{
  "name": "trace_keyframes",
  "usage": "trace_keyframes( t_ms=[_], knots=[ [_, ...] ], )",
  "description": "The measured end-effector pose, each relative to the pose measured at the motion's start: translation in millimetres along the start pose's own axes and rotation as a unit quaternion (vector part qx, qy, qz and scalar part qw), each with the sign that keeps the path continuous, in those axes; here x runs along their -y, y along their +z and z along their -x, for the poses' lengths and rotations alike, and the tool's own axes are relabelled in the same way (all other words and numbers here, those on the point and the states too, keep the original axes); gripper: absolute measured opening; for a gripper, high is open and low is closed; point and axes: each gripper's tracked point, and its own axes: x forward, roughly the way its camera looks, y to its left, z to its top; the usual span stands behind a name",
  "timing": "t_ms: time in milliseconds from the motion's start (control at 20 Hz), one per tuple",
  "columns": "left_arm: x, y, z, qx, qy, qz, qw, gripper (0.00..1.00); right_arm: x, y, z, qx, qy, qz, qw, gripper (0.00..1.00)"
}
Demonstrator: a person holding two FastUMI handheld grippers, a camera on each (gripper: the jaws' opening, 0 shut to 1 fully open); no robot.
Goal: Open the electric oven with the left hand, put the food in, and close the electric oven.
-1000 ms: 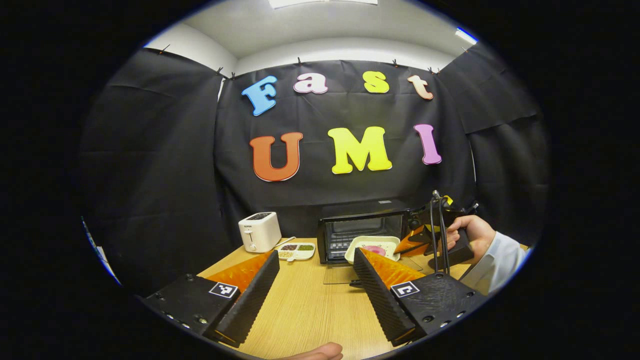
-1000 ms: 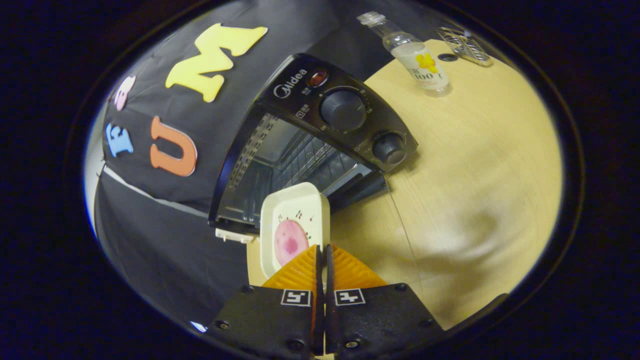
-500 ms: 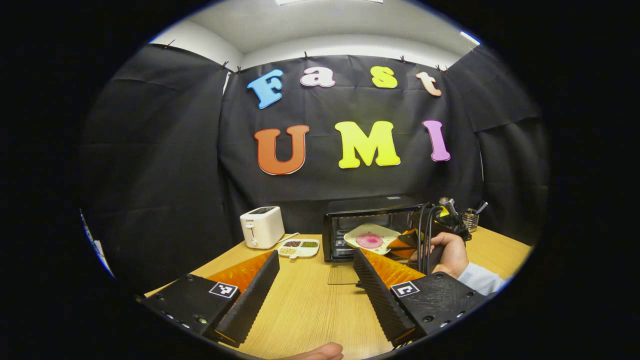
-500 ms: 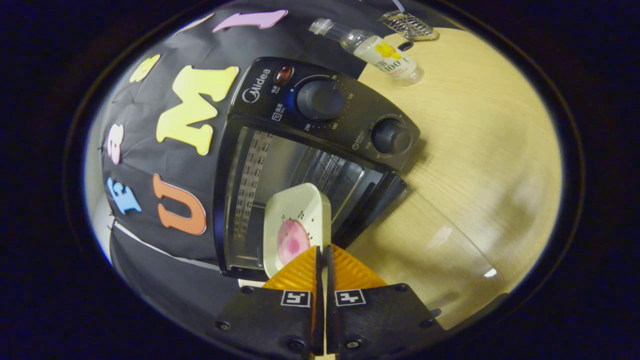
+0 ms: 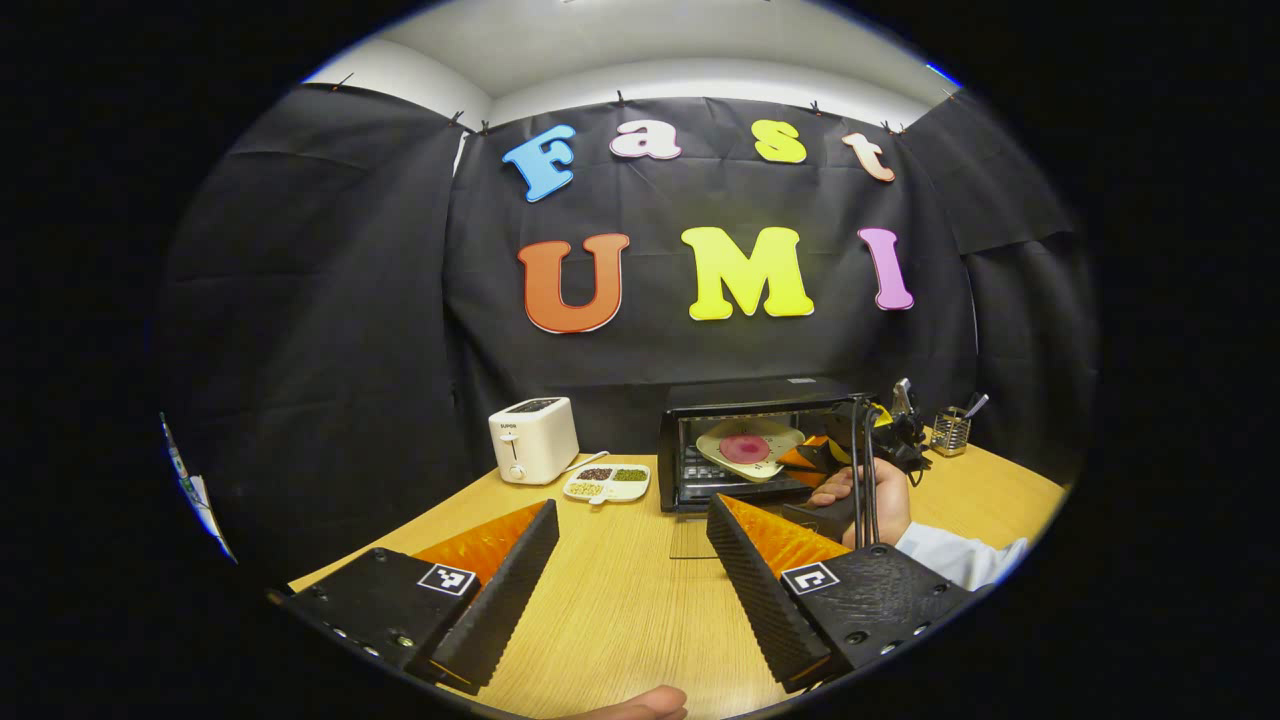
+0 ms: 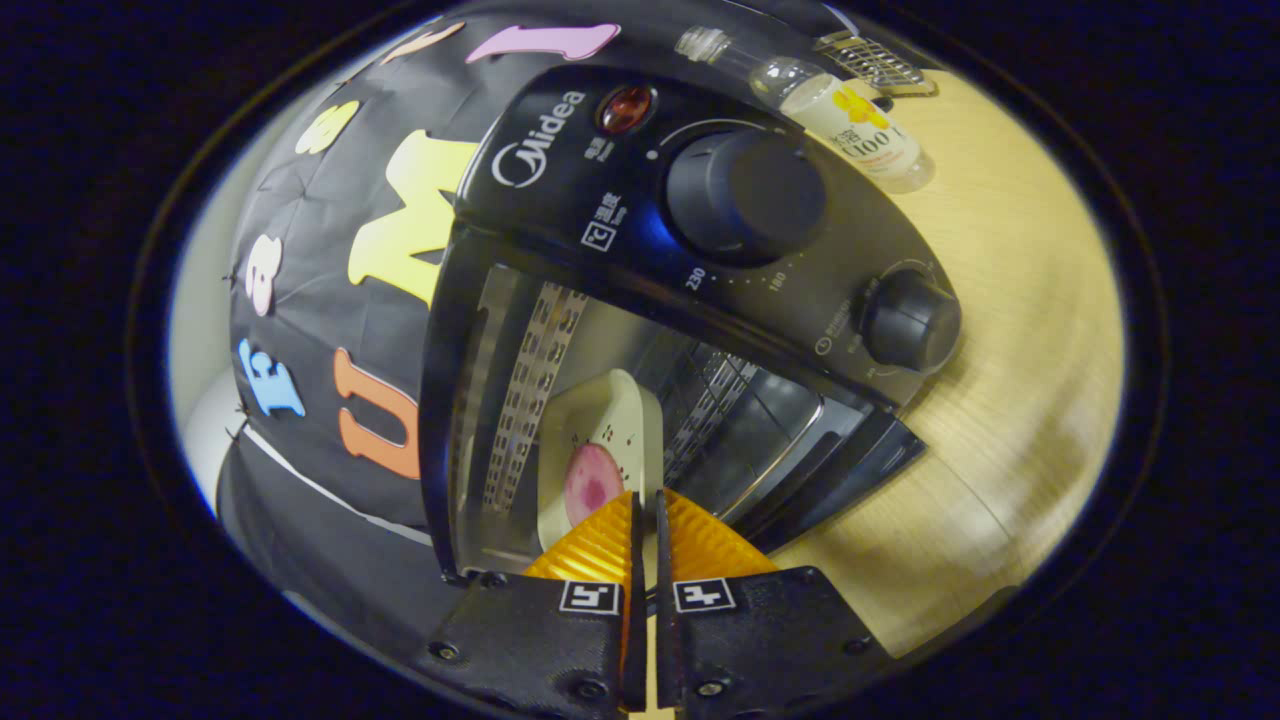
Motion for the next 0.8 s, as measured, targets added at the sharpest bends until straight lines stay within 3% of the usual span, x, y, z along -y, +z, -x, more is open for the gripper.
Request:
trace_keyframes(
  t_ms=[50, 200, 300, 350, 400, 550, 600, 800],
  knots=[
    [3.7, -1.8, -1.2, -0.003, -0.004, -0.002, 1.0, 0.95, -0.1, 1.5, -3.9, 0.003, -0.001, 0.013, 1.0, 0.08],
    [9.3, -5.8, -4.7, -0.009, -0.009, -0.005, 1.0, 0.95, -4.6, 0.3, -10.6, 0.002, 0.008, 0.021, 1.0, 0.07],
    [13.5, -8.7, -6.4, -0.014, -0.013, -0.003, 1.0, 0.95, -10.4, -0.1, -11.1, 0.002, 0.025, 0.014, 1.0, 0.15],
    [14.1, -9.8, -6.2, -0.016, -0.015, -0.002, 1.0, 0.95, -9.6, 1.1, -10.2, 0.002, 0.027, 0.008, 1.0, 0.1],
    [14.4, -10.5, -6.0, -0.017, -0.016, 0.0, 1.0, 0.95, -12.1, 2.9, -9.3, 0.003, 0.033, 0.001, 0.999, 0.22],
    [16.5, -11.8, -5.7, -0.021, -0.018, 0.009, 1.0, 0.95, -5.6, 3.5, -2.7, 0.006, 0.028, 0.001, 1.0, 0.34],
    [17.7, -12.4, -4.7, -0.023, -0.021, 0.012, 0.999, 0.95, -3.5, 4.1, -1.4, 0.011, 0.023, 0.005, 1.0, 0.29],
    [25.1, -24.3, 1.0, -0.034, -0.029, 0.016, 0.999, 0.95, -3.4, -4.4, 20.1, 0.024, 0.013, 0.076, 0.997, 0.4]
  ],
)
